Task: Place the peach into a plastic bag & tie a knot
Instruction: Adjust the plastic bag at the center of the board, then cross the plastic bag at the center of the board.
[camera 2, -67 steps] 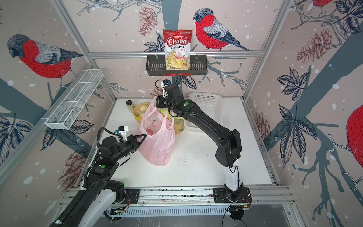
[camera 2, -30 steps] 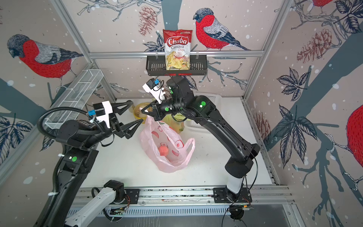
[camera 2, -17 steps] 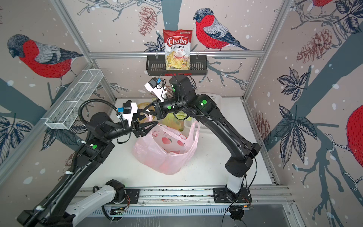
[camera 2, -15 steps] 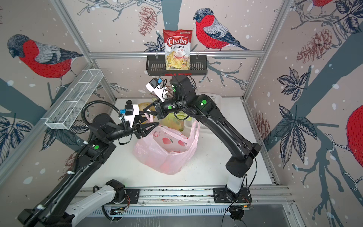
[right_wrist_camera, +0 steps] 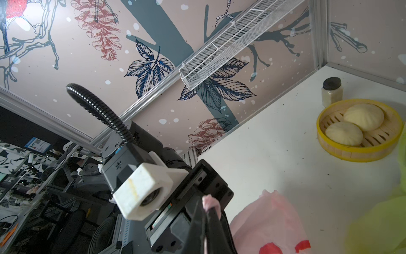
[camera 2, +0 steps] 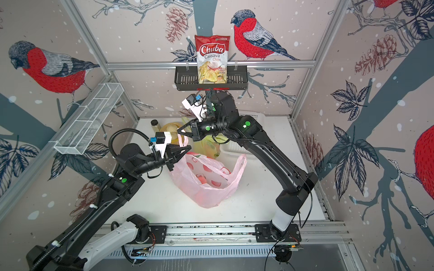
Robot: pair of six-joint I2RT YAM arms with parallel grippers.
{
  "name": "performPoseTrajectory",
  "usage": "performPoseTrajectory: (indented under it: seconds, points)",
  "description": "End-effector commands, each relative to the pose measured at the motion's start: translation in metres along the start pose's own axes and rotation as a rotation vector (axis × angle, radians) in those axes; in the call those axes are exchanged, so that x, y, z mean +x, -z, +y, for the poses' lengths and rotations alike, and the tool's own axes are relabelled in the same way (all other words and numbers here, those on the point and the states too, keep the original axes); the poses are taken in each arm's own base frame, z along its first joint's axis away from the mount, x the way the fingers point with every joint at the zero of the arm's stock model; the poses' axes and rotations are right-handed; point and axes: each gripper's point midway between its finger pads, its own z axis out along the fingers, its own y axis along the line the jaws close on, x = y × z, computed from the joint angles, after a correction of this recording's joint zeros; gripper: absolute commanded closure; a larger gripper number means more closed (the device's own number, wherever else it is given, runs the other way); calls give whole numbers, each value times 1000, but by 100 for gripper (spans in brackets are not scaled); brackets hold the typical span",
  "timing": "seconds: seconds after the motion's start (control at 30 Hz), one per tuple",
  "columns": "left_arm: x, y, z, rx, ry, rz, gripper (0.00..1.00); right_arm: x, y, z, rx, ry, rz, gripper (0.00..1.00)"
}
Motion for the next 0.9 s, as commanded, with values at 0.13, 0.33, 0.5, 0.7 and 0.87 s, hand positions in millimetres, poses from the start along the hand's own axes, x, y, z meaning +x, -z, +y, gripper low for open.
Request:
performPoseTrajectory:
  seconds: [0.13,0.33,0.5,0.7,0.87]
  points:
    - [-2,5,11,-87,-12,-18,100,2,90,-67,506,-61,-198,28]
    - [-1,11,17,-146,-14,-29,100,69,175,-77,793,-176,-240,26]
    - [-2,10,16,-137,-11,-30,100,111,185,-85,835,-251,-200,22]
    - [-1,10,16,-136,-9,-31,100,122,169,-107,853,-262,-145,23]
    - [-2,11,15,-136,-6,-35,100,132,172,-124,911,-281,-110,34]
